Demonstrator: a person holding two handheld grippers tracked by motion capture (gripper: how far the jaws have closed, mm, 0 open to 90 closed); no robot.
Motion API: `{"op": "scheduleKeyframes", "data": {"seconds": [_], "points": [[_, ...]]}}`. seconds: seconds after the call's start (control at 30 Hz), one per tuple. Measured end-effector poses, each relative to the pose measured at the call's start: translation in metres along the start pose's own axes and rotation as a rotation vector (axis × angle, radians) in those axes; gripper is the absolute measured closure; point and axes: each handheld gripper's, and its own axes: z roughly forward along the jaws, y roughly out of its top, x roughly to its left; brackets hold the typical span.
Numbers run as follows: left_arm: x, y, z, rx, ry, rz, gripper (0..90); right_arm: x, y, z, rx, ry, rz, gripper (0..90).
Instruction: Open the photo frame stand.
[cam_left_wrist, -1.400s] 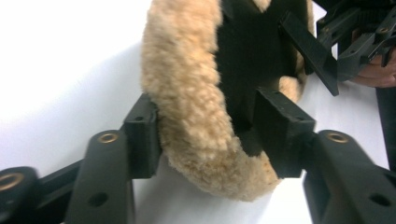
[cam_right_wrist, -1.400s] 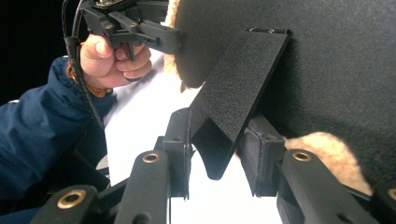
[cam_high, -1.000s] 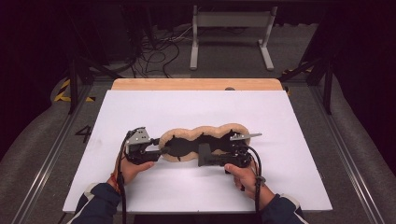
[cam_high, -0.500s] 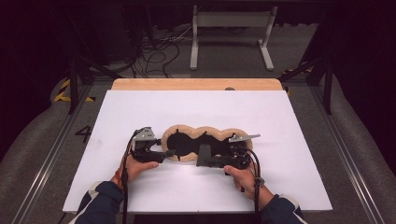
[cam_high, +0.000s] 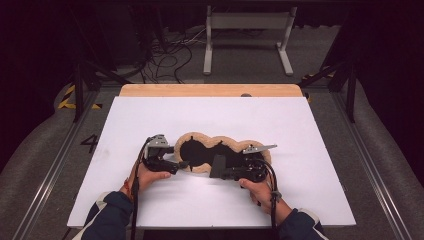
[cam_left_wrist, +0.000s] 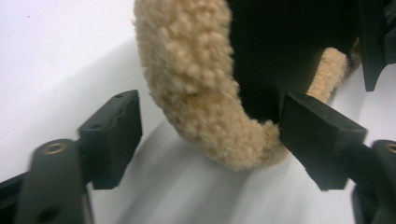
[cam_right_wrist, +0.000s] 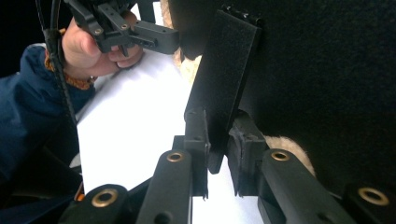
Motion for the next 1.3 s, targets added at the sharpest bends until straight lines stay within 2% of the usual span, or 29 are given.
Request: {"op": "scheduleKeyframes", "data": {"seconds": [0.07, 0.1, 0.13, 0.2, 0.23, 0.27, 0.3, 0.33, 0.37, 0.4, 0.43, 0.47, 0.6, 0.63, 0.8, 0.97, 1.0, 1.03, 1.17, 1.27, 1.3], "points": [[0.003, 0.0, -0.001, -0.009, -0.012, -0.028, 15.9, 0.001, 0.0, 0.0, 0.003, -0.006, -0.014, 80.3], [0.005, 0.001, 0.0, -0.005, -0.028, -0.044, 14.0, 0.001, 0.0, 0.001, 0.004, -0.008, -0.024, 80.4], [0.006, 0.001, 0.0, -0.015, -0.064, -0.054, 16.4, 0.001, 0.0, 0.001, 0.003, -0.01, -0.035, 80.4], [0.004, 0.003, 0.002, -0.013, -0.108, -0.04, 25.6, 0.001, 0.001, 0.001, 0.004, -0.015, -0.044, 80.4], [0.004, 0.003, 0.002, -0.013, -0.108, -0.04, 31.7, 0.001, 0.001, 0.001, 0.004, -0.015, -0.044, 80.4], [0.001, 0.004, 0.005, 0.009, -0.154, -0.017, 32.5, 0.001, 0.001, 0.002, 0.006, -0.019, -0.062, 80.6], [-0.002, 0.005, 0.007, 0.026, -0.151, -0.005, 32.5, 0.001, 0.001, 0.002, 0.006, -0.019, -0.062, 80.6], [-0.006, 0.006, 0.009, 0.051, -0.13, 0.017, 32.2, 0.002, 0.002, 0.002, 0.006, -0.025, -0.073, 80.7], [-0.006, 0.007, 0.008, 0.055, -0.13, 0.039, 34.2, 0.003, 0.002, 0.003, 0.008, -0.032, -0.084, 80.9], [-0.006, 0.007, 0.007, 0.052, -0.13, 0.036, 35.8, 0.003, 0.002, 0.002, 0.01, -0.033, -0.094, 80.8], [-0.008, 0.007, 0.004, 0.046, -0.116, 0.037, 38.5, 0.003, 0.002, 0.002, 0.009, -0.035, -0.1, 80.5], [-0.009, 0.008, 0.003, 0.043, -0.101, 0.056, 41.5, 0.003, 0.002, 0.002, 0.008, -0.041, -0.104, 79.8], [-0.021, 0.008, -0.002, 0.06, 0.01, 0.156, 50.9, 0.002, 0.003, -0.002, -0.003, -0.056, -0.097, 76.7], [-0.023, 0.008, -0.002, 0.065, 0.032, 0.17, 53.3, 0.002, 0.004, -0.004, -0.012, -0.077, -0.094, 76.6], [-0.028, 0.009, -0.002, 0.067, 0.095, 0.204, 53.4, -0.001, 0.004, -0.005, -0.033, -0.091, -0.088, 76.2], [-0.03, 0.009, -0.003, 0.067, 0.105, 0.211, 55.0, -0.006, 0.002, -0.002, -0.037, -0.094, -0.082, 75.2], [-0.031, 0.009, -0.003, 0.068, 0.107, 0.22, 55.0, -0.005, 0.002, -0.002, -0.037, -0.106, -0.089, 74.7], [-0.031, 0.009, -0.004, 0.067, 0.094, 0.227, 56.8, -0.004, 0.001, -0.002, -0.028, -0.145, -0.123, 74.6], [-0.031, 0.007, -0.005, 0.066, 0.085, 0.234, 57.9, -0.001, -0.003, -0.006, -0.016, -0.174, -0.158, 73.8], [-0.031, 0.006, -0.006, 0.062, 0.076, 0.245, 58.4, 0.003, -0.005, -0.015, -0.021, -0.18, -0.173, 72.2], [-0.032, 0.006, -0.006, 0.058, 0.073, 0.244, 58.5, 0.006, -0.006, -0.02, -0.023, -0.189, -0.192, 71.4]]}}
